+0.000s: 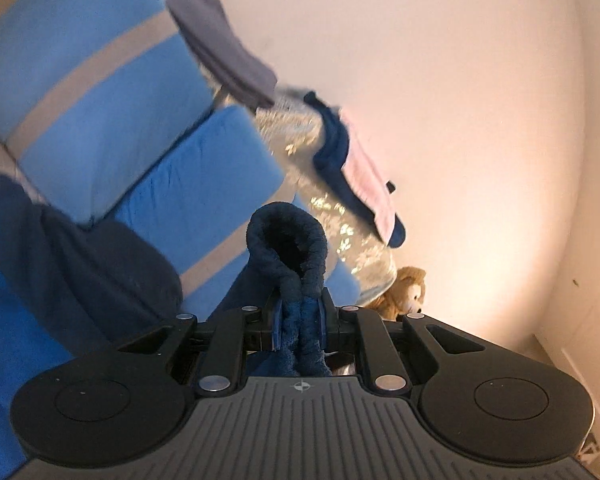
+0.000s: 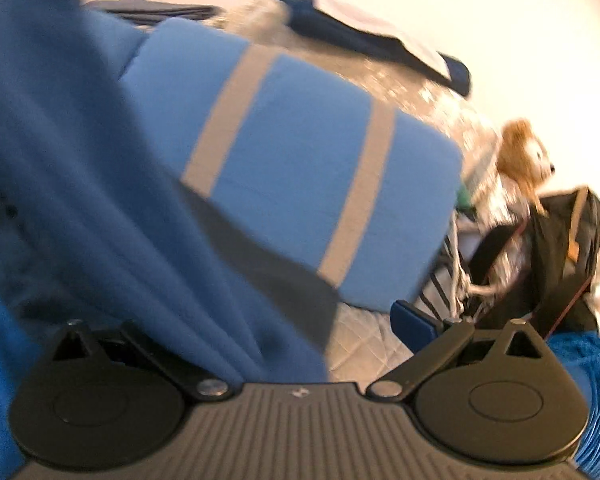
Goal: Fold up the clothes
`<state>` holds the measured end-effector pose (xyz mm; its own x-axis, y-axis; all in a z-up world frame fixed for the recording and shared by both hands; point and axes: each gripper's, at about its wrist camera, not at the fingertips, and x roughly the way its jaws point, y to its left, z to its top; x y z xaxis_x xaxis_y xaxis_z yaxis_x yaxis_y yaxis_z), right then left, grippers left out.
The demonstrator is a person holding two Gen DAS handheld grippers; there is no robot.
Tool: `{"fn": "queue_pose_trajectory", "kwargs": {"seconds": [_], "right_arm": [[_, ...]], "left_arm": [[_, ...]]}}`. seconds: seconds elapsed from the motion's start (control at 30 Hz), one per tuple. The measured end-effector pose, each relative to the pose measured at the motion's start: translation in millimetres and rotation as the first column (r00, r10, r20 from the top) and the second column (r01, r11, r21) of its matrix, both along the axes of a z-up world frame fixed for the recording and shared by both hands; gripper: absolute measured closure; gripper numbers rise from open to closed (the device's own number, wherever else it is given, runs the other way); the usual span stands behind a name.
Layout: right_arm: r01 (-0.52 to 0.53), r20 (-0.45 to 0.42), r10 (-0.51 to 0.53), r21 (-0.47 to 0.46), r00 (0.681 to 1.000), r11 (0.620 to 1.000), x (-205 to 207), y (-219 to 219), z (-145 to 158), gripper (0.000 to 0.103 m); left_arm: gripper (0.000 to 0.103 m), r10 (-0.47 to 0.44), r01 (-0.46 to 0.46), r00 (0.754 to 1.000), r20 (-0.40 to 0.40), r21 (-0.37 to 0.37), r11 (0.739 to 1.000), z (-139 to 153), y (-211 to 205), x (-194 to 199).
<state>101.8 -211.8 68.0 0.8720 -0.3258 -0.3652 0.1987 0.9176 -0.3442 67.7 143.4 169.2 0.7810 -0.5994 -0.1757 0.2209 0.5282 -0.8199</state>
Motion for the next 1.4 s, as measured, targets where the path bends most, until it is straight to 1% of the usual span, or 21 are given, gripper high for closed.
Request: {"fn": "queue_pose_trajectory", "kwargs": {"seconds": [0.1,0.23,0.33,0.4,0.5,0.53,0.63,0.7,0.8,0.93,0.97,1.03,1.1,1.17,1.2,1.27,1.33,1.4], "right_arm": [[-0.022,-0.043,0.023,0.02,0.999,1.0,0,-19,1,0.0],[-0.078,-0.128,0.086,0.064,0.988,0.995,16,-50,3,0.0],[-0.101,-0.202,0.135,0.168,0.97,0.981,28,-77,3,0.0],[-0.093,-0.253,0.164,0.269,0.953,0.959,35,-97,3,0.0],[-0.052,-0.325,0.204,0.421,0.923,0.905,49,-127,6,0.0],[-0.038,-0.339,0.217,0.464,0.915,0.885,51,-135,6,0.0],[0.004,-0.351,0.233,0.56,0.907,0.828,57,-158,9,0.0],[0.018,-0.377,0.241,0.569,0.894,0.822,60,-163,6,0.0],[0.033,-0.41,0.229,0.54,0.883,0.841,57,-164,-12,0.0],[0.052,-0.452,0.208,0.497,0.868,0.866,52,-164,-36,0.0],[0.06,-0.458,0.207,0.502,0.865,0.863,51,-166,-43,0.0],[0.07,-0.451,0.214,0.534,0.866,0.843,49,-173,-53,0.0],[0.081,-0.423,0.207,0.57,0.882,0.817,45,-180,-57,0.0],[0.082,-0.403,0.202,0.585,0.893,0.807,41,-183,-57,0.0],[0.071,-0.396,0.196,0.567,0.897,0.821,39,-182,-55,0.0],[0.039,-0.382,0.182,0.504,0.906,0.863,35,-177,-50,0.0],[0.003,-0.367,0.175,0.437,0.914,0.899,32,-171,-44,0.0],[-0.018,-0.36,0.18,0.409,0.915,0.913,30,-169,-40,0.0]], "left_arm": [[0.087,0.023,-0.023,1.0,0.01,0.038,0.999,7,9,-3],[0.087,0.047,-0.047,0.999,0.0,0.053,0.997,2,23,-5],[0.087,0.065,-0.064,0.998,-0.022,0.06,0.996,-6,33,-5],[0.087,0.08,-0.077,0.996,-0.038,0.064,0.995,-13,39,-3],[0.087,0.097,-0.093,0.993,-0.06,0.067,0.993,-23,47,1],[0.087,0.099,-0.095,0.993,-0.068,0.065,0.993,-27,48,3],[0.087,0.102,-0.098,0.991,-0.087,0.054,0.994,-38,50,8],[0.087,0.104,-0.1,0.99,-0.098,0.043,0.994,-45,50,10],[0.087,0.112,-0.111,0.987,-0.113,0.018,0.994,-52,52,14],[0.087,0.132,-0.135,0.984,-0.121,-0.017,0.991,-53,62,19],[0.087,0.134,-0.138,0.983,-0.123,-0.02,0.99,-53,64,21],[0.087,0.136,-0.139,0.983,-0.124,-0.014,0.99,-52,66,23],[0.087,0.133,-0.133,0.983,-0.123,0.01,0.991,-50,65,25],[0.087,0.129,-0.125,0.984,-0.126,0.034,0.992,-51,66,27],[0.087,0.124,-0.118,0.984,-0.129,0.05,0.992,-52,67,27],[0.087,0.11,-0.098,0.984,-0.137,0.093,0.991,-53,68,28],[0.087,0.093,-0.07,0.985,-0.149,0.152,0.986,-55,71,29],[0.087,0.07,-0.035,0.986,-0.153,0.221,0.975,-58,75,28]]}}
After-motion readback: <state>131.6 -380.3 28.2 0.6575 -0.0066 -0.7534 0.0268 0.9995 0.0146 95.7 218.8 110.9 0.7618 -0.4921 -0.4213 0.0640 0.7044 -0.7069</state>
